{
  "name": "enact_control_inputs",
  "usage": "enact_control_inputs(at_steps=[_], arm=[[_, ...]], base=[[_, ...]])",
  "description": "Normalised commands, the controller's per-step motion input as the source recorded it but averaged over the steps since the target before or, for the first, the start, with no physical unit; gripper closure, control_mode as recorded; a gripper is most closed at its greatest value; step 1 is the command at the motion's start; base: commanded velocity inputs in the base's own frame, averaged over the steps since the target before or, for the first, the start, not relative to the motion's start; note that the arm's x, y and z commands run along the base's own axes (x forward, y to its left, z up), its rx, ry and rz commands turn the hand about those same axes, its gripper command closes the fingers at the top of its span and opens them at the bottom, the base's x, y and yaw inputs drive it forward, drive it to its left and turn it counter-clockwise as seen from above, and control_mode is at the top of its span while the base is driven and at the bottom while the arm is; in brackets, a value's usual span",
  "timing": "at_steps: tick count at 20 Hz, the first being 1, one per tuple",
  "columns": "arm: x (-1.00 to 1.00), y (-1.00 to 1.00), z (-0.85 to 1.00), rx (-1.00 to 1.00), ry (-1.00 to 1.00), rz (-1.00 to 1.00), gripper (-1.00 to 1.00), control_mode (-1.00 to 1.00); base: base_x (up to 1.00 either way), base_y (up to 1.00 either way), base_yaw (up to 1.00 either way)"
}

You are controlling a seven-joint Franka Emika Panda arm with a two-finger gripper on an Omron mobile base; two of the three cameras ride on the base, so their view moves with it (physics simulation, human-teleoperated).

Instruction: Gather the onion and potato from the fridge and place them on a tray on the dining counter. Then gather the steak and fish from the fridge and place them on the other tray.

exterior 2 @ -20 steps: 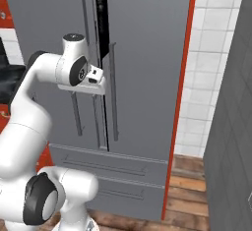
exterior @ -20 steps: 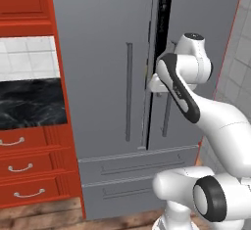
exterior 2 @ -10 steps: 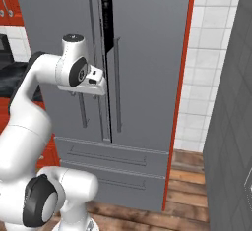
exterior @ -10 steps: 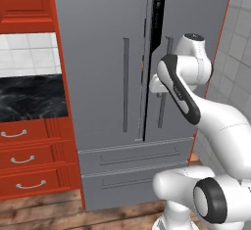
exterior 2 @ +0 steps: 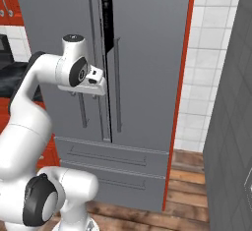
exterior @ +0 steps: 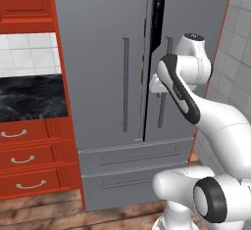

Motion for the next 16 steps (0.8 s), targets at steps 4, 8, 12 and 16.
enact_control_inputs(at_steps=[4,8,12,16], arm=[[0.00,0.00,0.00,0.00,0.00,0.00,-1.00,1.00],[0.00,0.01,0.00,0.00,-0.16,0.00,-1.00,-1.00],[0.00,0.00,0.00,-0.04,-0.42,0.00,-1.00,-1.00],[0.00,-0.01,0.01,-0.05,-0.44,0.00,-1.00,-1.00]], base=[[0.00,0.00,0.00],[0.00,0.00,0.00],[0.00,0.00,0.00],[0.00,0.00,0.00]])
